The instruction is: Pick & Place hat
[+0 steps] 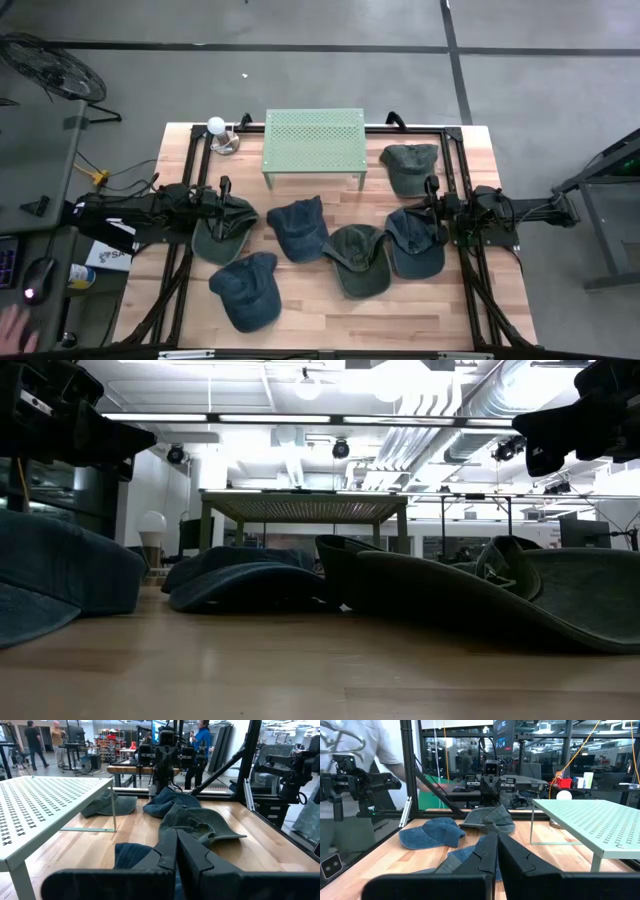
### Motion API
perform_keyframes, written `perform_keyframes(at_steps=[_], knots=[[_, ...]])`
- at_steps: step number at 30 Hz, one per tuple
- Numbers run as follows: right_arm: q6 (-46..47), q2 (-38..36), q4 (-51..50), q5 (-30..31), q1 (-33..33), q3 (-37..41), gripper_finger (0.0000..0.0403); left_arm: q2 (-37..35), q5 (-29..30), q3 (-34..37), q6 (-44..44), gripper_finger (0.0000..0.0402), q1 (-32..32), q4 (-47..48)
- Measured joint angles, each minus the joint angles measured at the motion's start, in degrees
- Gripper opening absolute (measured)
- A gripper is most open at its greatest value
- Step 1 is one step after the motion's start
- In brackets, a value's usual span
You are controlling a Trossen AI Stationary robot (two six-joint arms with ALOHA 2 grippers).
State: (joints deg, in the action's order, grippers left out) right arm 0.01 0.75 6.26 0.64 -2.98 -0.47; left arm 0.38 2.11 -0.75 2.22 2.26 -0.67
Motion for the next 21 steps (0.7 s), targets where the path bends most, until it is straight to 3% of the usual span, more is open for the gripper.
perform_keyframes(at_steps=[21], knots=[[0.0,0.0,0.0,0.0,0.0,0.0,0.0007,0.0,0.0,0.0,0.0,0.0005,0.0,0.0]])
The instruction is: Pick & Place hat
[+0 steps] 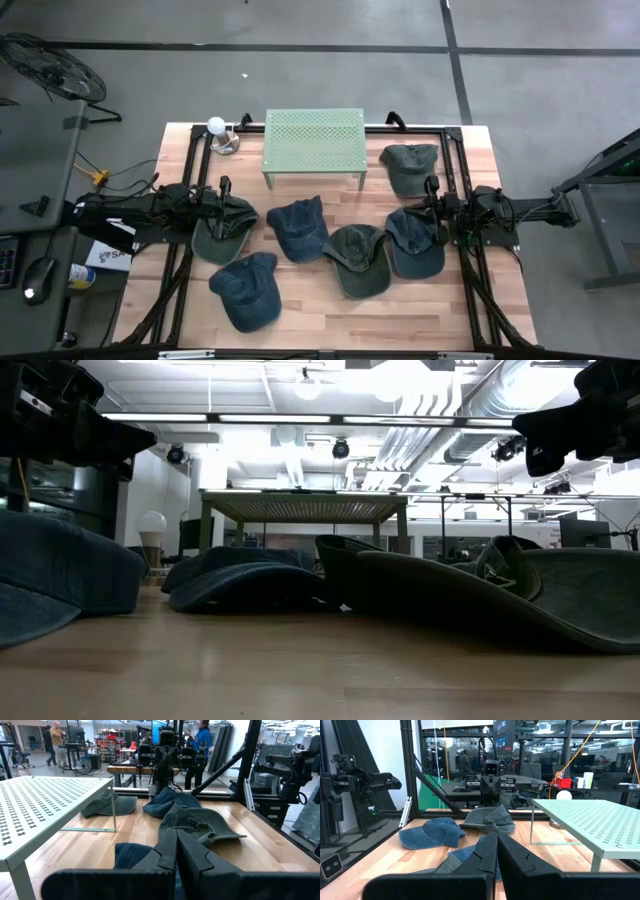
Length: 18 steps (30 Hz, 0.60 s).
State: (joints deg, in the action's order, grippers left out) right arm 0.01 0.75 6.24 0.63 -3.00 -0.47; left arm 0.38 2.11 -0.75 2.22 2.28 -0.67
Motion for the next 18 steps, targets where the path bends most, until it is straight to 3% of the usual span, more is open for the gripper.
perform_keyframes(at_steps=[18], knots=[[0.0,0.0,0.0,0.0,0.0,0.0,0.0006,0.0,0.0,0.0,0.0,0.0005,0.0,0.0]])
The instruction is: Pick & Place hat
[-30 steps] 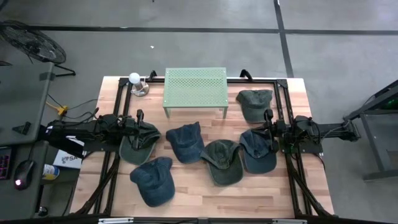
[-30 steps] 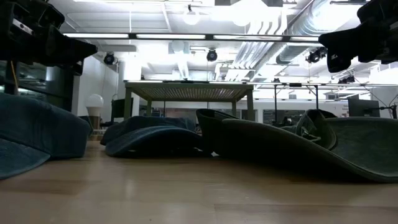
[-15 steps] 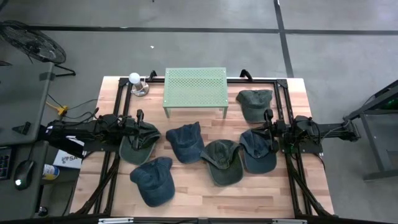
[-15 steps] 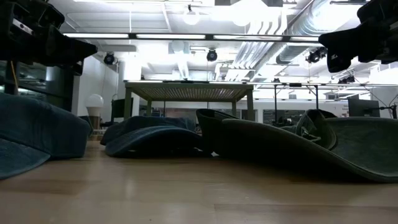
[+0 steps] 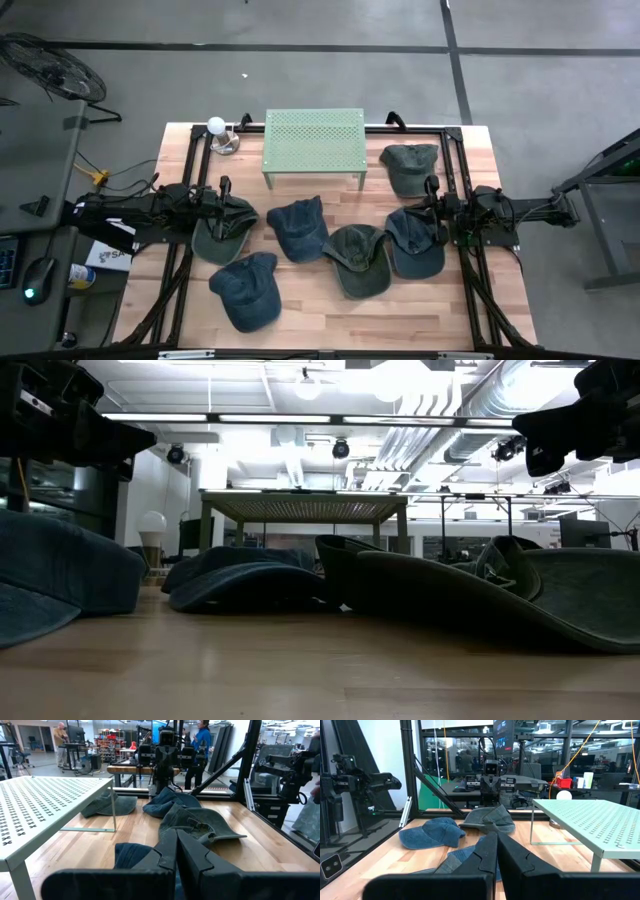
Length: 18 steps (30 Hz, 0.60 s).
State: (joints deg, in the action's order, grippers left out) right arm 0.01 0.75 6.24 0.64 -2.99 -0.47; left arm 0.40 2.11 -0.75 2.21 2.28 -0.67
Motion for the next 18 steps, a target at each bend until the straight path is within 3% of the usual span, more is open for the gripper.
perform_keyframes(at_steps=[12,18], knots=[[0.3,0.4,0.0,0.4,0.0,-1.0,0.0003,0.0,0.0,0.0,0.0,0.0005,0.0,0.0],[13.7,4.4,-5.9,-0.3,0.1,-10.1,0.0003,0.0,0.0,0.0,0.0,0.0005,0.0,0.0]])
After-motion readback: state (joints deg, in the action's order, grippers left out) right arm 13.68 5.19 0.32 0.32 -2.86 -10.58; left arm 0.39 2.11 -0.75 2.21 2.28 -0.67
